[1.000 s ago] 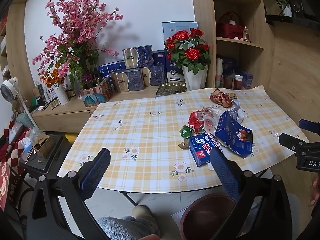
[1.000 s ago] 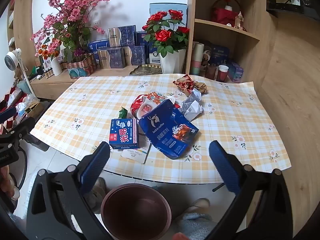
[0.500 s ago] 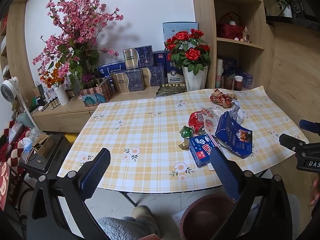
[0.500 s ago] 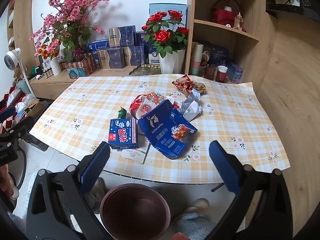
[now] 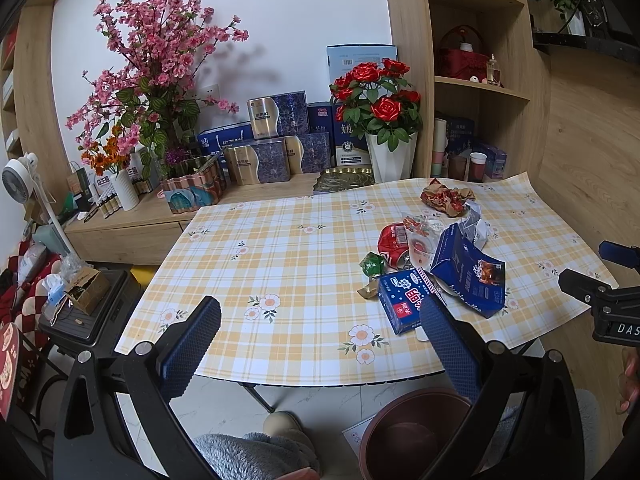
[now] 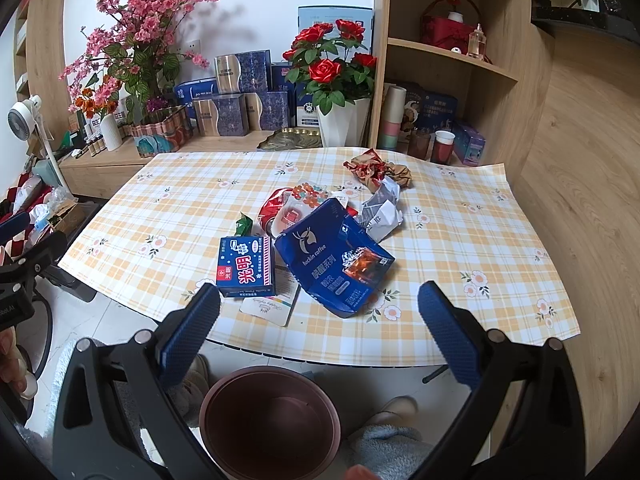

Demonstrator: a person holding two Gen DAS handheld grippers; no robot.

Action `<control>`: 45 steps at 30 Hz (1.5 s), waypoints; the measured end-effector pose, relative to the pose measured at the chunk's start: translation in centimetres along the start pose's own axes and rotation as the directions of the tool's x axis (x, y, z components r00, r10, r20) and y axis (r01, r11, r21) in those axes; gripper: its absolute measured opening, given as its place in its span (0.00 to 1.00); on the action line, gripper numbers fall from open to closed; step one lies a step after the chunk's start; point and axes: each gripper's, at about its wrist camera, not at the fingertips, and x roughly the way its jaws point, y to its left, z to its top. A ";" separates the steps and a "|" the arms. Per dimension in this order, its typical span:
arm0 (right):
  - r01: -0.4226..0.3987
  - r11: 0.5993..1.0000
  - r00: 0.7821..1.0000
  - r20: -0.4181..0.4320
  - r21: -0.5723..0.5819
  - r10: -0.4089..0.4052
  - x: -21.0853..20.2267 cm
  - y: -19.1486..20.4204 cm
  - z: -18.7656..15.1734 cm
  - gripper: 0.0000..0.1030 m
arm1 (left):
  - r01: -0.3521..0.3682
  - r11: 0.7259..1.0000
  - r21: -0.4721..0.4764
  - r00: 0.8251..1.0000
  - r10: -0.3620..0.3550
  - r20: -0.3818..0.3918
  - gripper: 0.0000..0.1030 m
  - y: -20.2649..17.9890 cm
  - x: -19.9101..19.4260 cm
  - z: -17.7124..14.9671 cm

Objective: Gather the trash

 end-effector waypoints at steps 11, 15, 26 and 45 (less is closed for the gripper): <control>0.001 1.000 1.000 -0.001 -0.001 -0.001 -0.1 0.0 0.0 0.95 | 0.001 1.000 0.004 1.000 -0.001 0.004 0.95 0.0 0.0 0.0; 0.002 1.000 1.000 -0.002 -0.002 -0.002 -0.1 0.1 0.0 0.95 | 0.001 1.000 0.003 1.000 -0.001 0.004 0.95 0.0 0.0 0.0; 0.003 1.000 1.000 -0.002 -0.003 -0.003 -0.2 0.2 0.1 0.95 | 0.001 1.000 0.001 1.000 -0.001 0.005 0.95 0.0 0.0 0.0; 0.004 1.000 1.000 -0.003 -0.005 -0.004 -0.2 0.2 0.1 0.95 | 0.002 1.000 0.001 1.000 -0.002 0.006 0.95 0.5 -0.4 0.2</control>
